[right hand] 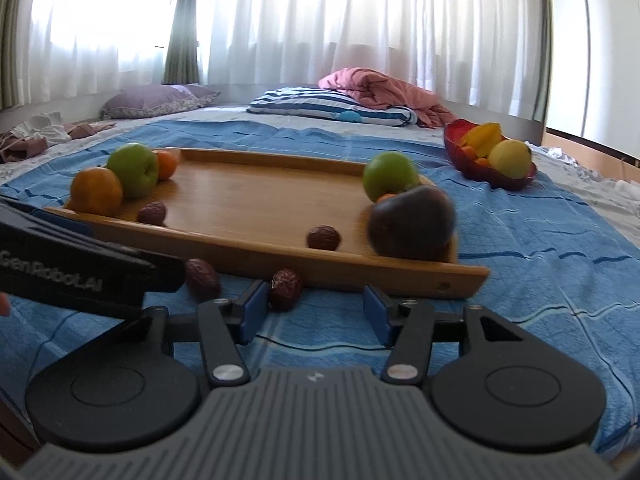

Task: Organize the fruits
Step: 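Withdraw both open grippers toward the remaining dates on the cloth, then lower both open grippers onto the dates lying on the cloth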

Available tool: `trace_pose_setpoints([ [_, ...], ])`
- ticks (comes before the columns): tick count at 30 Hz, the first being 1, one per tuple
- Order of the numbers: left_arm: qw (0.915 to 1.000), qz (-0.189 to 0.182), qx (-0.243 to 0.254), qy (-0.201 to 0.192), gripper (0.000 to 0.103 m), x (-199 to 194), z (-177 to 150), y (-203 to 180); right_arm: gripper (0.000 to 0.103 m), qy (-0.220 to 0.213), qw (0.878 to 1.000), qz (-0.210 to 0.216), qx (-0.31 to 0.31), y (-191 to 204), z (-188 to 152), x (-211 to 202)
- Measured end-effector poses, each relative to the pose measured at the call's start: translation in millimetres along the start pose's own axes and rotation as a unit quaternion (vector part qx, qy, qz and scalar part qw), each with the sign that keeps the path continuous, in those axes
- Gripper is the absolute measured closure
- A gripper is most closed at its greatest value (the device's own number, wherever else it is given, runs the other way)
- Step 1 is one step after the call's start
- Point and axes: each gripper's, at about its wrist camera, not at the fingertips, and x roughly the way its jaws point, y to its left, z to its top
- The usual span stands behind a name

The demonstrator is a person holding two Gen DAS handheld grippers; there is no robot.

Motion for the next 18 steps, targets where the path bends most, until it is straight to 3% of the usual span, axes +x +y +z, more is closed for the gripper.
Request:
trace_pose_setpoints([
  [7, 0.9998, -0.017, 0.006, 0.003, 0.011, 0.4, -0.3, -11.6, 0.036, 0.005, 1.0, -0.02, 0.004, -12.2, -1.1, 0.3],
  [18, 0.9989, -0.033, 0.029, 0.016, 0.033, 6.5, -2.6, -26.8, 0.035, 0.006, 1.0, -0.029, 0.01, -22.1, -3.6, 0.8],
])
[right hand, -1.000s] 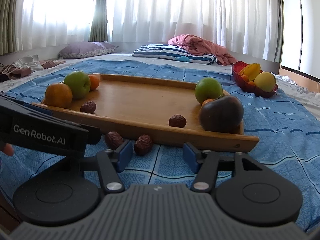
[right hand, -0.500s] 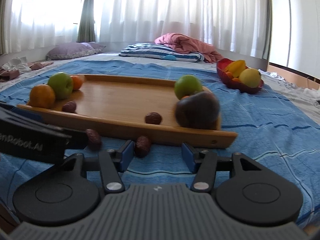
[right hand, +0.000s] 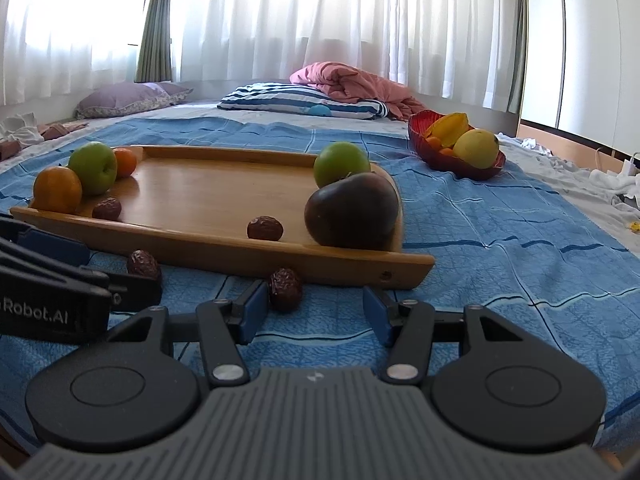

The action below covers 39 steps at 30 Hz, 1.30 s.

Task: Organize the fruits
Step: 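Lower both open grippers onto the dates lying on the cloth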

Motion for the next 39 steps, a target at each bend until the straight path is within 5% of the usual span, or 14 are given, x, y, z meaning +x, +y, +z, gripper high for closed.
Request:
trace_pose_setpoints([
  [10, 0.9999, 0.013, 0.006, -0.002, 0.054, 5.7, 3.0, -4.4, 0.035, 0.0, 1.0, -0.007, 0.004, -6.7, -1.7, -2.5],
  [27, 0.9979, 0.062, -0.018, -0.002, 0.054, -4.8, -3.8, 24.0, 0.035, 0.013, 0.998, -0.063, 0.025, -25.2, -0.8, -6.0],
  [39, 0.9947, 0.096, -0.037, -0.004, 0.052, -12.3, -9.5, 46.4, 0.041, 0.008, 0.999, -0.009, 0.042, -9.8, 1.4, -9.9],
])
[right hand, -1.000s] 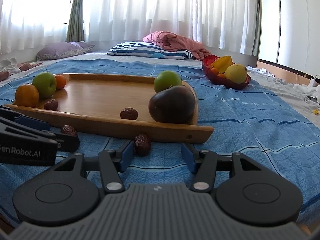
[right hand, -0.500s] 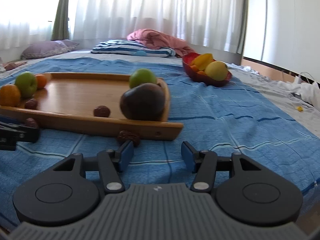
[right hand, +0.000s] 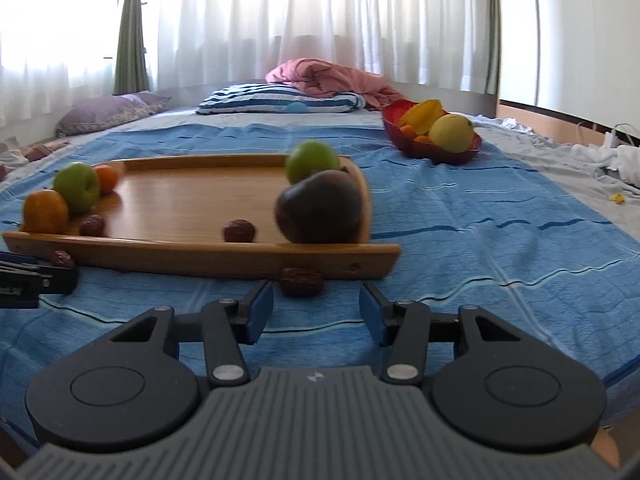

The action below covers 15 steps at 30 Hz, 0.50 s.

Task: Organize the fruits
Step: 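Lower both open grippers onto the dates lying on the cloth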

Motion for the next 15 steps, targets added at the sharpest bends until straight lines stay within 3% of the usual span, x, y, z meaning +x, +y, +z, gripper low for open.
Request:
trace_pose_setpoints([
  [15, 1.0, -0.004, -0.005, -0.005, 0.055, 5.7, 1.8, -11.4, 0.045, 0.004, 0.999, -0.005, 0.054, 3.7, 6.1, 14.9],
])
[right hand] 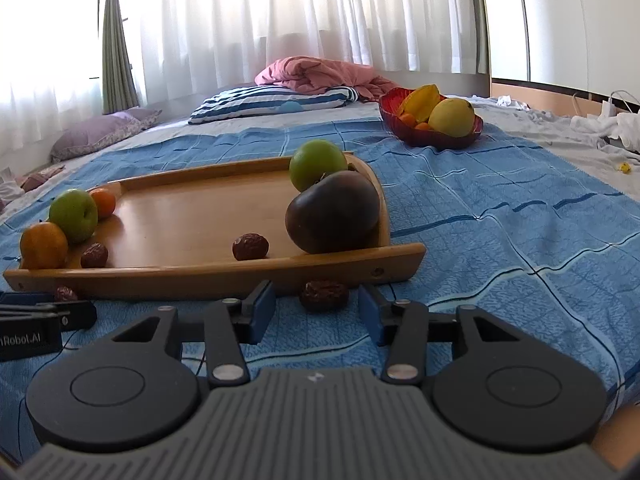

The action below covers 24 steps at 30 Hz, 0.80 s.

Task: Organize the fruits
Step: 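Lower both open grippers onto the dates lying on the cloth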

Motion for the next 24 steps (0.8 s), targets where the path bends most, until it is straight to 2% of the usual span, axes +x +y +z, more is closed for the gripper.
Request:
trace_pose_setpoints([
  [5, 1.0, 0.001, -0.008, 0.001, 0.054, 2.2, -0.5, -0.7, 0.05, -0.004, 1.0, -0.01, -0.004, 1.8, -1.0, 4.3],
  [12, 0.9998, 0.001, -0.017, -0.001, 0.054, 4.9, -0.4, 0.1, 0.048, -0.015, 0.999, -0.021, -0.029, 6.5, -6.3, 4.6],
  [19, 0.9999, 0.0, -0.013, -0.008, 0.055, 3.4, -3.4, -0.4, 0.047, -0.027, 0.999, -0.021, -0.029, 6.6, -10.9, 3.4],
  [22, 0.9999, 0.001, -0.011, -0.011, 0.062, 1.2, -4.8, -1.4, 0.047, -0.043, 0.999, -0.015, -0.016, 3.3, -14.3, 0.8],
  [24, 0.9998, -0.002, -0.015, -0.013, 0.074, -0.1, -4.6, -1.5, 0.047, -0.048, 0.999, -0.011, -0.007, 1.2, -14.9, -0.8],
])
